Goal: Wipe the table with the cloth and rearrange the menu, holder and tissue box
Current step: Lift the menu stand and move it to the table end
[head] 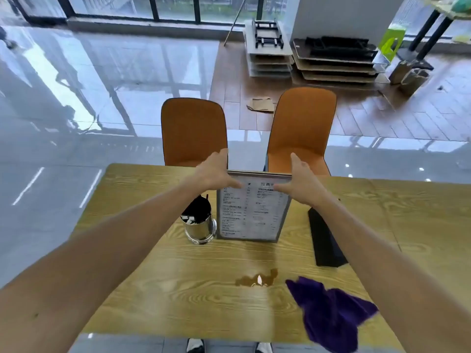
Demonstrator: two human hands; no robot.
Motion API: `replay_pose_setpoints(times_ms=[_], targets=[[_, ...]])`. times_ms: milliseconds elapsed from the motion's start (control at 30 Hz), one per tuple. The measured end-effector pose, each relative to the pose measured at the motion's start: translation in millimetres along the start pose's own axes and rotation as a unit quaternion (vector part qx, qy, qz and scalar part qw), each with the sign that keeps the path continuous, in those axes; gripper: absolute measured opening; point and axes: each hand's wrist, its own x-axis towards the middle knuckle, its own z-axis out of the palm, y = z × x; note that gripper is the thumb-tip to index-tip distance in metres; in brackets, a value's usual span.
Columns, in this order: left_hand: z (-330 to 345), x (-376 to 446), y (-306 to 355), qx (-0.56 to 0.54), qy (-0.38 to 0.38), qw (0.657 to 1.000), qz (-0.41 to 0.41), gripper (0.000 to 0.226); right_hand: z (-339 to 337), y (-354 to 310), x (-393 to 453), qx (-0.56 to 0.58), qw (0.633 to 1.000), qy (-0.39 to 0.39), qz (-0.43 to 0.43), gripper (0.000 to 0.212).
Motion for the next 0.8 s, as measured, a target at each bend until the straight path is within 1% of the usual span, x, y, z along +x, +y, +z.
replay_pose_setpoints(times_ms=[67,100,167,233,300,400,467,600,800], targets=[[8,5,-7,-0.025,0.008,1.000,-0.010,0.104,12,8,2,0.063,0.997,0.040,0.025,0.108],[14,6,-12,-0.031,0.004,0.999,-0.019,0.105,21,16,2,0.094,0.994,0.050,0.035,0.104],[25,11,-25,-0.049,0.000,0.998,-0.025,0.100,39,32,3,0.178,0.980,0.071,0.046,0.086],[33,17,-38,-0.072,0.004,0.997,-0.023,0.088,54,44,2,0.244,0.964,0.084,0.058,0.062],[38,21,-48,-0.100,0.022,0.994,-0.025,0.073,63,50,0,0.284,0.952,0.089,0.074,0.052],[47,29,-60,-0.122,0.023,0.992,-0.013,0.043,81,65,3,0.289,0.952,0.064,0.080,0.040],[53,32,-65,-0.124,0.015,0.992,-0.014,0.031,90,74,6,0.287,0.952,0.062,0.087,0.033],[61,39,-71,-0.125,0.023,0.991,-0.036,0.030,96,83,10,0.274,0.954,0.090,0.086,0.023],[62,44,-66,-0.144,0.026,0.988,-0.046,0.028,89,90,14,0.264,0.958,0.089,0.070,0.019]])
